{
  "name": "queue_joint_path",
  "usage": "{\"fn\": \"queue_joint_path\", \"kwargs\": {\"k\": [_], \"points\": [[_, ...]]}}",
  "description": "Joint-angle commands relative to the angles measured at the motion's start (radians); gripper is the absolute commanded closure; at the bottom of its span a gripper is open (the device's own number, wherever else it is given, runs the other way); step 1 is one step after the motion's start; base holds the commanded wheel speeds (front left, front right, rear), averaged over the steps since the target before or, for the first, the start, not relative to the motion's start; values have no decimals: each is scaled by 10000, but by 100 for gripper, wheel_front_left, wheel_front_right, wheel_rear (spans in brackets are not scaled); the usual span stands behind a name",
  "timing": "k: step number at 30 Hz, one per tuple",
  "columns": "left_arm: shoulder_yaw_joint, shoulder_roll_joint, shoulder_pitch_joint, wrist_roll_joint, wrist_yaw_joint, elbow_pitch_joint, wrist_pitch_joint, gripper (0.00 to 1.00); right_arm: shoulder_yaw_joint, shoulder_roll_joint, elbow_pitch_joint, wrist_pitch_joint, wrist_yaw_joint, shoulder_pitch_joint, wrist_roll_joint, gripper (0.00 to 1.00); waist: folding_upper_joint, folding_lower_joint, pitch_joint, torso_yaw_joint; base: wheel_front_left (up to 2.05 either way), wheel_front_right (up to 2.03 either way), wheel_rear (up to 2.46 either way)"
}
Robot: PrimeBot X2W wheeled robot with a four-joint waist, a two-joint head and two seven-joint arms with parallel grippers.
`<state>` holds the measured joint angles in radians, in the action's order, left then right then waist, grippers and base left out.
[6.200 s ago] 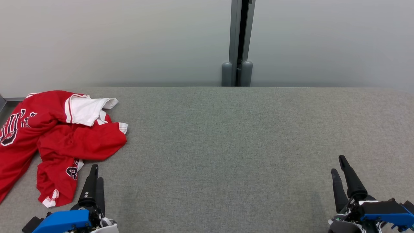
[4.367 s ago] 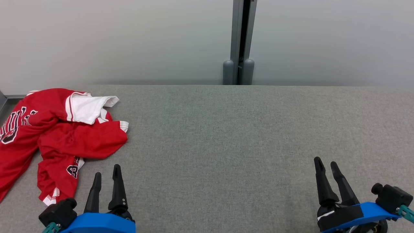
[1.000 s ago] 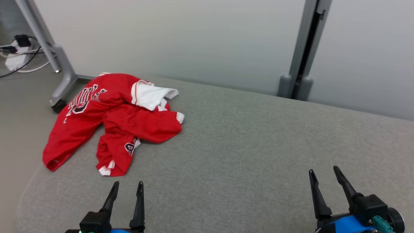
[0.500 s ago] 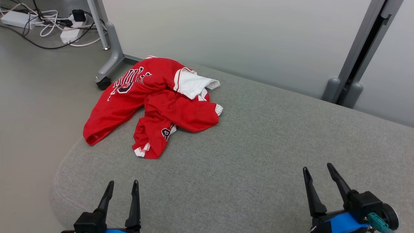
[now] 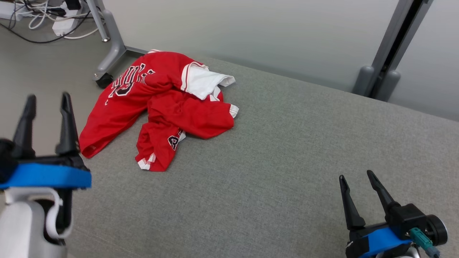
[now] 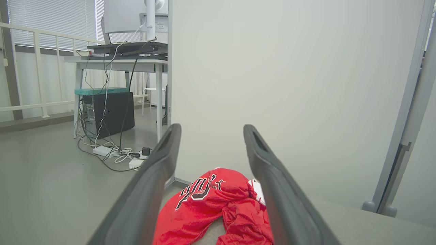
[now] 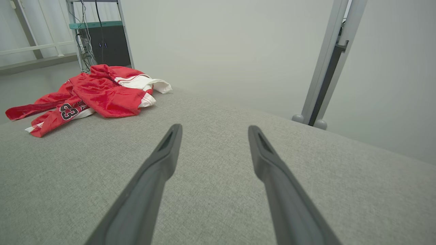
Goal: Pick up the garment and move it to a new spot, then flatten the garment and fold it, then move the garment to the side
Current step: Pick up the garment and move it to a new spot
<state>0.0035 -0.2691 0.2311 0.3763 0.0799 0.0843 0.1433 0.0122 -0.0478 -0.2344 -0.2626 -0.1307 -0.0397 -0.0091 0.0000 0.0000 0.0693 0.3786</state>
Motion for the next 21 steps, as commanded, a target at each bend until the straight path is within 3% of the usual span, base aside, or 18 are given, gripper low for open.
{"fn": "queue_joint_path", "kwargs": {"k": [1,5,9,21], "points": [[78,-106,488,132,53,-26,-228,0,10,-47,67,-35,-1,-175,-46,0,0,0,94,-36,0,0,0],[74,-912,2133,364,210,1059,-1348,0,-85,-43,126,-35,-1,-420,-238,0,0,0,484,-224,0,0,0],[-296,-1374,3413,482,379,2671,-1960,0,-306,-46,107,-35,-1,-699,-453,0,0,0,910,-565,0,0,0],[-2601,-1444,4961,2119,506,5192,-2926,0,-226,-43,431,-34,-1,-1399,-1351,0,0,0,2812,-1259,0,0,0]]}}
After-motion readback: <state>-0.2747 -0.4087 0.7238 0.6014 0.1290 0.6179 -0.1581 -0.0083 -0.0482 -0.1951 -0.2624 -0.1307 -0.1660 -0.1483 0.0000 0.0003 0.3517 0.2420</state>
